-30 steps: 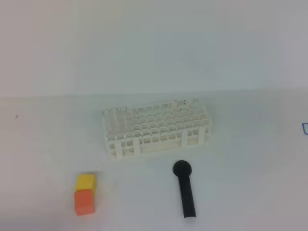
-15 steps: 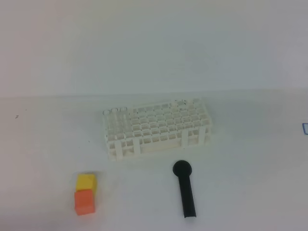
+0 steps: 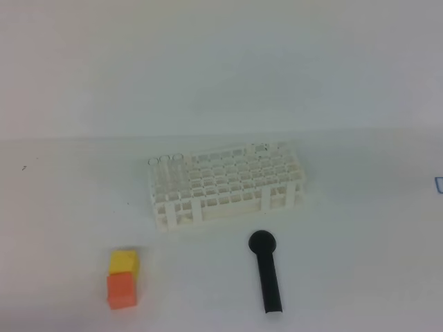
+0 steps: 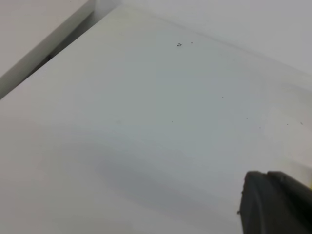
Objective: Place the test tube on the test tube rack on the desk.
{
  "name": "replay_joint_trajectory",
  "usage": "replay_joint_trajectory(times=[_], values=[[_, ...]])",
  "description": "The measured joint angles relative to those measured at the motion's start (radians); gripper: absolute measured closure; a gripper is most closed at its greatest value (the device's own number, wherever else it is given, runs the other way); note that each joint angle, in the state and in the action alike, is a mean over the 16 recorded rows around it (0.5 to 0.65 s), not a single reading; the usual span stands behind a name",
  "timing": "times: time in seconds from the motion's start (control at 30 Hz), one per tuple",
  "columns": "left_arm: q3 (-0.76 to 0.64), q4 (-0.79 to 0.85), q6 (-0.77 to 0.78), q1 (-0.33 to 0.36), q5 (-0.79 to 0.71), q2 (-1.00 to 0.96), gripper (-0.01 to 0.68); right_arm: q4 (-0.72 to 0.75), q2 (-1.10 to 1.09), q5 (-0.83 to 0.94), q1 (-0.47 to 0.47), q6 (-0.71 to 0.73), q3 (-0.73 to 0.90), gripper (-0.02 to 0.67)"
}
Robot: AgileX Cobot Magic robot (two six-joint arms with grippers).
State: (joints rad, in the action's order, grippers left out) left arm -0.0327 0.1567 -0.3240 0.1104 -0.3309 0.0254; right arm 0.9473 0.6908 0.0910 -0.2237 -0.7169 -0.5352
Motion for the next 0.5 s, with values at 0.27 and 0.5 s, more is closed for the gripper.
replay_joint_trajectory(times=[0.27, 0.5], values=[[-0.002, 0.000, 0.000, 0.000, 0.001, 0.001, 0.674, 0.011, -0.311, -0.153, 0.198, -0.153, 0.245, 0.650], [0.000, 0.000, 0.000, 0.000, 0.001, 0.001, 0.674, 0.016, -0.550, -0.215, 0.302, -0.286, 0.450, 0.650]])
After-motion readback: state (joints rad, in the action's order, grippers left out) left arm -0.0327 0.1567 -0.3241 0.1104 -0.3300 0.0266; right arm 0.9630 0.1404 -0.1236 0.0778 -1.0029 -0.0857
